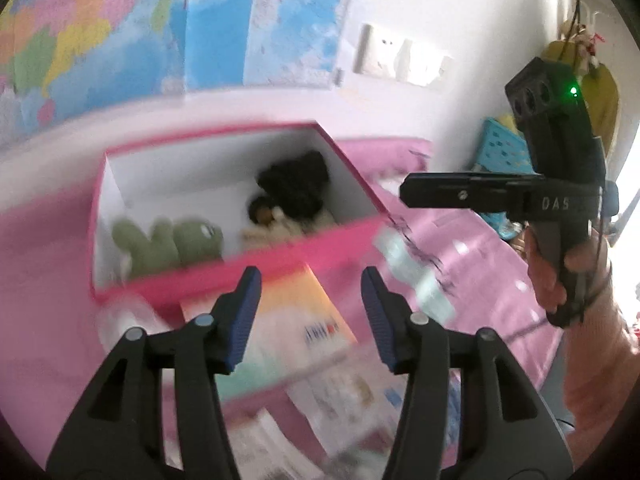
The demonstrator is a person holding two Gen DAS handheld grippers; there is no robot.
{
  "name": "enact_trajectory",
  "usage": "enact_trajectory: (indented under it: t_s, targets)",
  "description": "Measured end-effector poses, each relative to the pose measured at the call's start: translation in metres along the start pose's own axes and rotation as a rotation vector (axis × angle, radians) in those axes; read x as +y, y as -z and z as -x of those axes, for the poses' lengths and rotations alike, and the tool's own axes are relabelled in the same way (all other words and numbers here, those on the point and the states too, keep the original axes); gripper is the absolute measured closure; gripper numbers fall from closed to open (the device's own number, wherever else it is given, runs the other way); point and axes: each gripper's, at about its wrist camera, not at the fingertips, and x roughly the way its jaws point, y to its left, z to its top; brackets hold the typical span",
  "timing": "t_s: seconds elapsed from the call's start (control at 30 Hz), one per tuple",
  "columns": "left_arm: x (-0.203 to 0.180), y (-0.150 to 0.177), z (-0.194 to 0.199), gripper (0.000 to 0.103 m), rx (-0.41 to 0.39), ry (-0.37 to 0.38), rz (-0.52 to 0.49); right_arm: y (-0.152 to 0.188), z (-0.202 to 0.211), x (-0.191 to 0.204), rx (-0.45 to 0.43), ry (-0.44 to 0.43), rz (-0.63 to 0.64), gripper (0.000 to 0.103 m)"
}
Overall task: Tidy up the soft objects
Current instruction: 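Grasp the bag of cotton swabs with the right gripper and lift it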
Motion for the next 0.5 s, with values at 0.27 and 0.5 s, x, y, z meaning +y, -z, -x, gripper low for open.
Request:
enact_trajectory:
  t_s: [0.27,0.5]
  targets:
    - [0.009,0.065,-0.024,0.049,0.197,0.052,0.083,0.062,0.012,-0.008,0.117,-0.032,-0.076,0.045]
    - [0.008,0.092,-0.04,0.049,0.292,0.09,0.128,0.11,-0.017,-0.031,0.242,-0.007,-0.186,0.043]
